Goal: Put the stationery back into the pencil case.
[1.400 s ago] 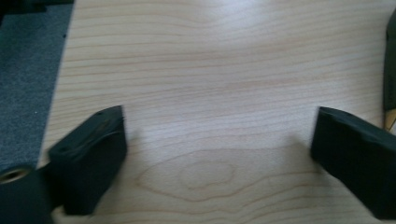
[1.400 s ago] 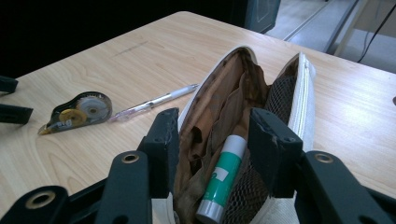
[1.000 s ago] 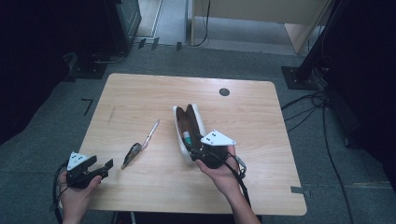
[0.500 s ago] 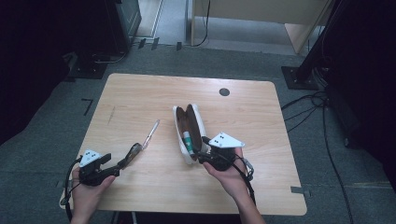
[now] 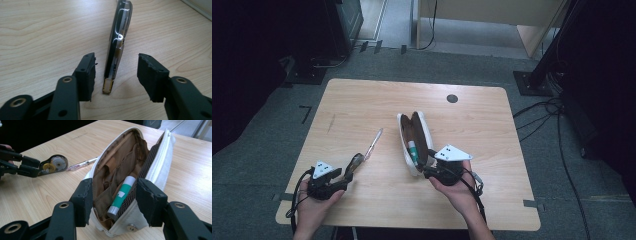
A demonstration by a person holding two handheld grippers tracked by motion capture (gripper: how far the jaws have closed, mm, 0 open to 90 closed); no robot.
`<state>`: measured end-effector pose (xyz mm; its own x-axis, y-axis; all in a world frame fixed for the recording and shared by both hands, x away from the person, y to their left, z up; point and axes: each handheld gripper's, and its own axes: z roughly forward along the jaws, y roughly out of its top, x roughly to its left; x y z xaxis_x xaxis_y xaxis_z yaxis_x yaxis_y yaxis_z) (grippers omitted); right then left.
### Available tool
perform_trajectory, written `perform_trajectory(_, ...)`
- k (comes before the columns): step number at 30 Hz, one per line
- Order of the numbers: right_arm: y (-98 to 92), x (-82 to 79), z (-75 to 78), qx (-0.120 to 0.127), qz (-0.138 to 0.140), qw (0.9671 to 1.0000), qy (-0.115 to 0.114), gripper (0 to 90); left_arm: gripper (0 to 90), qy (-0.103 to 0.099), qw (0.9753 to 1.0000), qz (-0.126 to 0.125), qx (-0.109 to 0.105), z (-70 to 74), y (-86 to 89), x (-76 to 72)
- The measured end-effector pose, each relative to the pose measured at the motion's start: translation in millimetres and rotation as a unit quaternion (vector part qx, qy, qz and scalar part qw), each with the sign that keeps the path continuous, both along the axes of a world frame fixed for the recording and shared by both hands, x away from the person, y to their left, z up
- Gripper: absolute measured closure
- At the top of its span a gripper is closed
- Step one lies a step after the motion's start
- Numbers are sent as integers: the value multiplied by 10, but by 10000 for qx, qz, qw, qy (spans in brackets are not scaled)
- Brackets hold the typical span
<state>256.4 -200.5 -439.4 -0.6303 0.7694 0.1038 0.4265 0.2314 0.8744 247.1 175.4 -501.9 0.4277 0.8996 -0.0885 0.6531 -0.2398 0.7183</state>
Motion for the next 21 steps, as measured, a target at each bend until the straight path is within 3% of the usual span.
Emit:
perform_trajectory(7,-55,-14,28,44,-84,9999,-47,476,663,50,9996,53,271,-45,-79,37)
perform_trajectory(10,-62,-24,41,67,-69,9999,-56,476,783,62,9996,2,275,-52,-86,39)
perform_trajectory(17,-51,-35,42,73,31,9999,-87,476,795,-58,9993,-188,313,0,-67,6)
perform_trajectory(21,-34,-37,36,68,89,9999,-99,475,796,-127,9985,-425,305,74,-108,-21)
